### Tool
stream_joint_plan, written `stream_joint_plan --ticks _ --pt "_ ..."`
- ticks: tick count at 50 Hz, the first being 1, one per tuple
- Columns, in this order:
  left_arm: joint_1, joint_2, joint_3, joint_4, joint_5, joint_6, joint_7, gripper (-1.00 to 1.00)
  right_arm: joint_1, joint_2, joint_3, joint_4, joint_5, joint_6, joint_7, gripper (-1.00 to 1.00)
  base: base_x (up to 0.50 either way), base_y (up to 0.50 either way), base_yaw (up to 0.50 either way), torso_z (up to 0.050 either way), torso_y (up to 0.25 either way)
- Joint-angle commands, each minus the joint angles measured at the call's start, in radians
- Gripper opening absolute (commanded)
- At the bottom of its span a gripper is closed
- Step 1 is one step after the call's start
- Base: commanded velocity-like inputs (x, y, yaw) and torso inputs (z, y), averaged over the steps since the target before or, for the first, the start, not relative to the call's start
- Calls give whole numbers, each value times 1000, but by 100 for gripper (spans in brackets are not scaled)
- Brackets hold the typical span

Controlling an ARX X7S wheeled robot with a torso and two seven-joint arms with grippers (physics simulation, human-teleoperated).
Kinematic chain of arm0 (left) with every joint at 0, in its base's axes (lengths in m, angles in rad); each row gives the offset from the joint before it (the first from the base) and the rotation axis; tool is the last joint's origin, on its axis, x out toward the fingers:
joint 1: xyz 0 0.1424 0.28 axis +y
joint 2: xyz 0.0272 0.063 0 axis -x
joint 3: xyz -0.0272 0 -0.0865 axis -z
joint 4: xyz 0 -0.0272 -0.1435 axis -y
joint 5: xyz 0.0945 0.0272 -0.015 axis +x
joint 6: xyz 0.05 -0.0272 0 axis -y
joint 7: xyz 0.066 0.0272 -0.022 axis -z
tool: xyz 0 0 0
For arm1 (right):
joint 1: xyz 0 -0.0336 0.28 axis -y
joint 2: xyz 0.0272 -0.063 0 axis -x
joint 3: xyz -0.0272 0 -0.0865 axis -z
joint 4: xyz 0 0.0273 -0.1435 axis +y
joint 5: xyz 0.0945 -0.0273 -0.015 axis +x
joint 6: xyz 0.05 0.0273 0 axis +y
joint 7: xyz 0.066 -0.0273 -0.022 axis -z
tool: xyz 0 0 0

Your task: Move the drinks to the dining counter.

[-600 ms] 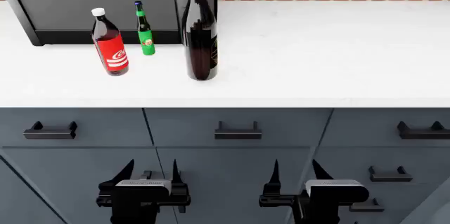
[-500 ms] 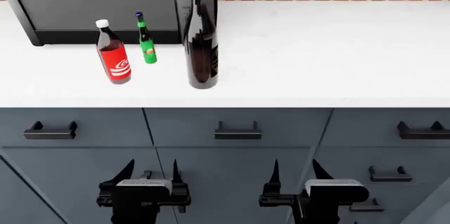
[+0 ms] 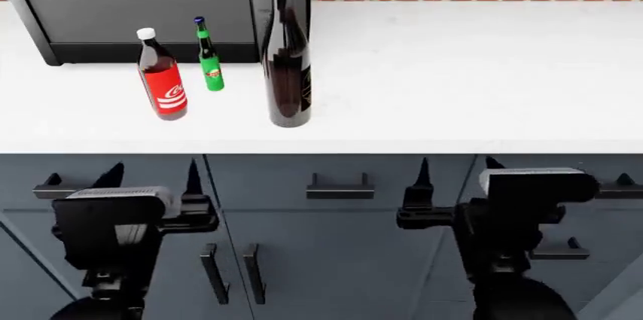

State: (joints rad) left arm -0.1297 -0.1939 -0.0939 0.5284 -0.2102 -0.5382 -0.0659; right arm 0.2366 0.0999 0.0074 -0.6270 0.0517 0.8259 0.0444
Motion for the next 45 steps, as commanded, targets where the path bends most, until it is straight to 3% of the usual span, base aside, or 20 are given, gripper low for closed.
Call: stream_joint_plan --ticks 1,6,10,21,34,36,42,45 --pt "-210 -145 -87 215 -120 -358 14 100 275 52 73 -286 87 446 -81 100 0 0 0 0 0" --pt "-311 -180 -134 238 -138 -437 -4 100 526 113 58 -336 99 689 -84 100 0 32 0 0 0" --pt "-345 -174 -169 191 -154 -435 1 100 625 130 40 -335 126 743 -72 100 0 468 0 0 0" --pt "-334 -173 -112 168 -121 -397 -13 100 601 120 97 -374 206 729 -74 100 15 500 0 0 0" --pt "-294 -182 -85 179 -110 -380 -14 100 593 124 145 -389 256 741 -52 100 422 417 0 0 0" --pt "-283 -181 -87 176 -107 -373 -14 100 590 120 160 -359 270 744 21 100 229 166 0 0 0" --pt "-298 -185 -92 189 -117 -393 -18 100 641 189 272 -315 711 743 285 100 211 0 0 0 0" --pt "-292 -185 -92 187 -116 -388 -19 100 650 201 297 -303 810 741 352 100 500 0 0 0 0"
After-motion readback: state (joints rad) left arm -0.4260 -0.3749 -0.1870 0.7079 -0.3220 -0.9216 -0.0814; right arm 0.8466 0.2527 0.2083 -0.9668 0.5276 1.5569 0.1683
